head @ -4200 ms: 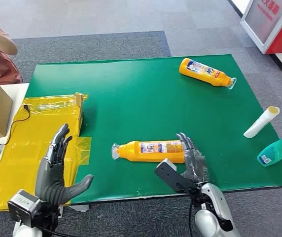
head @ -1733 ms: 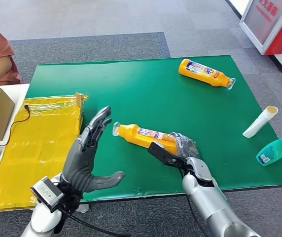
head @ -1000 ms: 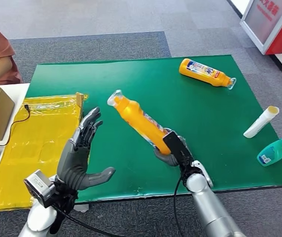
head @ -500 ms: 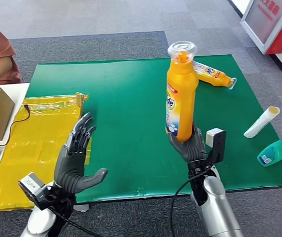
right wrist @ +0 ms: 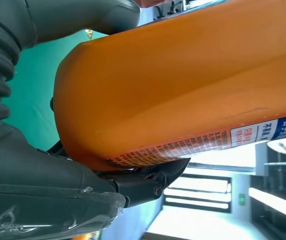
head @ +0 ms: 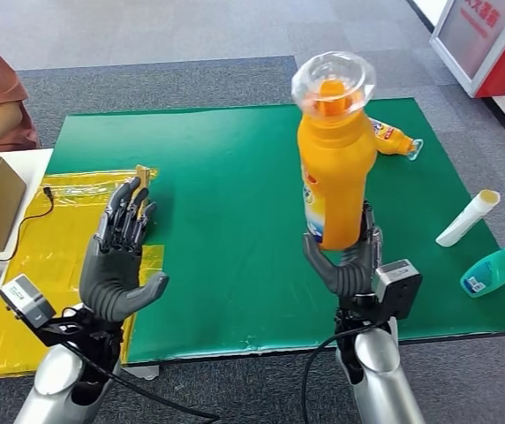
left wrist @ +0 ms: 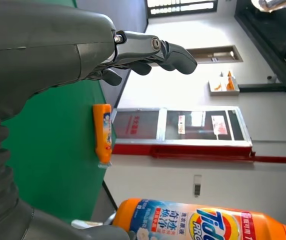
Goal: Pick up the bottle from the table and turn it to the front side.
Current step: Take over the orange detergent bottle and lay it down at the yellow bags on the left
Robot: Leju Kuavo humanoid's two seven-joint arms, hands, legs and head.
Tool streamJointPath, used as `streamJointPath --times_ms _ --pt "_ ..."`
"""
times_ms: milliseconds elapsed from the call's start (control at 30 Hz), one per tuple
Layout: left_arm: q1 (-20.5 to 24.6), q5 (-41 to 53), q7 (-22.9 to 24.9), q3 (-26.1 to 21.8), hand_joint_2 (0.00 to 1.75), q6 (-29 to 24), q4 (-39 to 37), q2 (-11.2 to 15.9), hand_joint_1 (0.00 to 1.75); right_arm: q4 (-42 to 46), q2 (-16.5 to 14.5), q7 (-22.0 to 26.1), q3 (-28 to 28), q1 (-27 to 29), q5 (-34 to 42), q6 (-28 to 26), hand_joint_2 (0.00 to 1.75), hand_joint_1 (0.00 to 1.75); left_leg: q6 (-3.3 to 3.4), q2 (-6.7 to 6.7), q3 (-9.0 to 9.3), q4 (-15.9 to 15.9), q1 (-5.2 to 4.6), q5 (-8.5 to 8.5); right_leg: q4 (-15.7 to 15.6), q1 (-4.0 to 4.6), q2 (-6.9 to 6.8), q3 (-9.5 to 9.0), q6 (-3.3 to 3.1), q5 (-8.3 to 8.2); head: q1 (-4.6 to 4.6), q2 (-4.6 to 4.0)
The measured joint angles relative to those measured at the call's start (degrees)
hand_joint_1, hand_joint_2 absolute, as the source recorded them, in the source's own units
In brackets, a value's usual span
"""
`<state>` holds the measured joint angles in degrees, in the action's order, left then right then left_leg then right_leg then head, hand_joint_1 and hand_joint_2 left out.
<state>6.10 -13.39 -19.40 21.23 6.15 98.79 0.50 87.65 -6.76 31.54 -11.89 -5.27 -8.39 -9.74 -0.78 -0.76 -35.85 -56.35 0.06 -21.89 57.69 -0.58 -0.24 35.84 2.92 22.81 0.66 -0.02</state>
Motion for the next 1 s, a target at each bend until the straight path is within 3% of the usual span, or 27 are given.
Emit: streamJointPath --times_ms 167,433,1000 --pt "4.0 -5.3 2.0 0.3 1.75 5.5 -1.1 0.2 0.00 0.0 -0.7 2.3 -4.7 0.1 -9.6 -7.7 1.75 1.75 0.01 -0.01 0.00 0.0 0.00 0.01 0.0 0.00 0.00 0.01 0.00 0.00 -0.01 0.00" --pt "9.9 -11.1 4.8 3.7 1.75 12.1 -3.8 0.5 0.00 -2.6 -0.8 4.2 -12.3 -0.9 -16.8 -14.0 1.75 1.75 0.01 0.00 -0.01 0.0 0.00 0.00 0.0 0.00 0.00 0.00 0.00 0.00 0.00 0.00" --pt "18.1 -16.2 7.3 10.6 1.75 15.8 -7.2 0.9 0.00 -9.7 -0.8 3.2 -20.0 -5.8 -24.8 -21.4 1.75 1.75 -0.01 -0.01 -0.01 0.0 0.00 0.03 0.0 0.00 0.00 0.03 0.00 -0.01 0.00 0.00"
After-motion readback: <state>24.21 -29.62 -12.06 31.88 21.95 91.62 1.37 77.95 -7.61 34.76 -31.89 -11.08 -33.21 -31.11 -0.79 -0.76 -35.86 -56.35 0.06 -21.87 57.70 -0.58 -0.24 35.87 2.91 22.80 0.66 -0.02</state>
